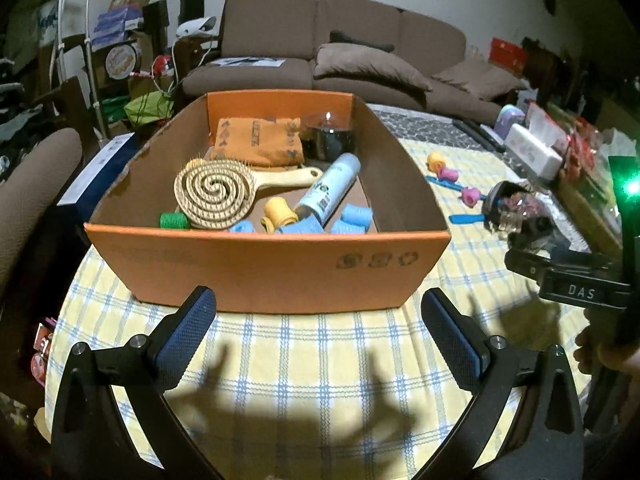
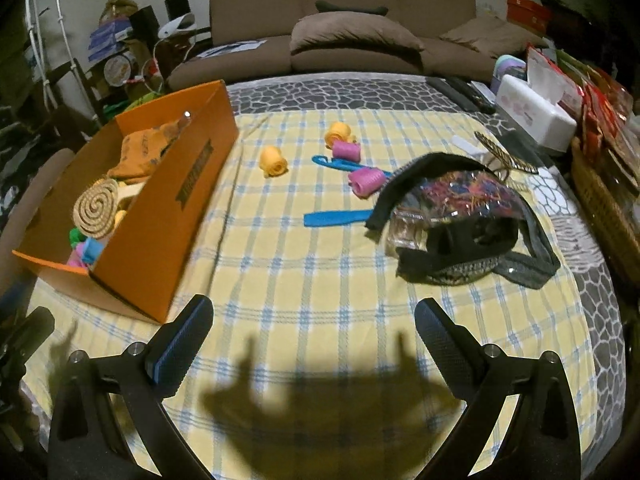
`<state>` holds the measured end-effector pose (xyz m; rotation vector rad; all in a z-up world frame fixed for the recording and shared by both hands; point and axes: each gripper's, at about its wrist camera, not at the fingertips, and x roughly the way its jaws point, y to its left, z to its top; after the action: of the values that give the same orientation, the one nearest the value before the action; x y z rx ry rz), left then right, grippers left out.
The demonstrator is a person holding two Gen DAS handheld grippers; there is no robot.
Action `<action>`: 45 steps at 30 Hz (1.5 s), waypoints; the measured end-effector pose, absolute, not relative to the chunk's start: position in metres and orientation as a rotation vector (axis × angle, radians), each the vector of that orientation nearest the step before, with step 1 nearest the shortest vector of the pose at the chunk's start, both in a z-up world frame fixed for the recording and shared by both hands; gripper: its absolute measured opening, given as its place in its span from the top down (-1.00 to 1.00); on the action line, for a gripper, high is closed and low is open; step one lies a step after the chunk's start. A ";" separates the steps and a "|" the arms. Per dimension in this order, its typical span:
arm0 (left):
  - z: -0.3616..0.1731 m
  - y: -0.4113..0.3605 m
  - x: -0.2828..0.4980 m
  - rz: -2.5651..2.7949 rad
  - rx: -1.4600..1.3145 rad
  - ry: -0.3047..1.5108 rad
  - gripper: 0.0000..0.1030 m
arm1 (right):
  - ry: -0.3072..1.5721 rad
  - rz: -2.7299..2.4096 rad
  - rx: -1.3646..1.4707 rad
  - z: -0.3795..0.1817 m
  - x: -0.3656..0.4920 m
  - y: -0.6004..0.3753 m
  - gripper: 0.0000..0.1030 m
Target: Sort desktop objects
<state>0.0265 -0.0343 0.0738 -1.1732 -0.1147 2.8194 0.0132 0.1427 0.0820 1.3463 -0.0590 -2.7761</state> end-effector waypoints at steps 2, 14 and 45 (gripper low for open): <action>0.067 -0.031 0.026 2.820 -1.194 -0.099 -0.99 | -0.064 -2.779 1.359 0.077 0.015 0.145 -0.98; 0.031 -0.019 0.015 2.812 -1.313 -0.103 -0.99 | -0.082 -2.769 1.455 0.034 0.020 0.152 -0.98; -0.001 0.002 -0.002 2.795 -1.448 -0.039 -1.00 | 0.012 -2.802 1.413 0.021 0.028 0.144 -1.00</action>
<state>-0.0021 0.0023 -0.0008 -1.4483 -0.0393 2.7947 0.0284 0.1442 0.0213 1.4132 0.0117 -2.8016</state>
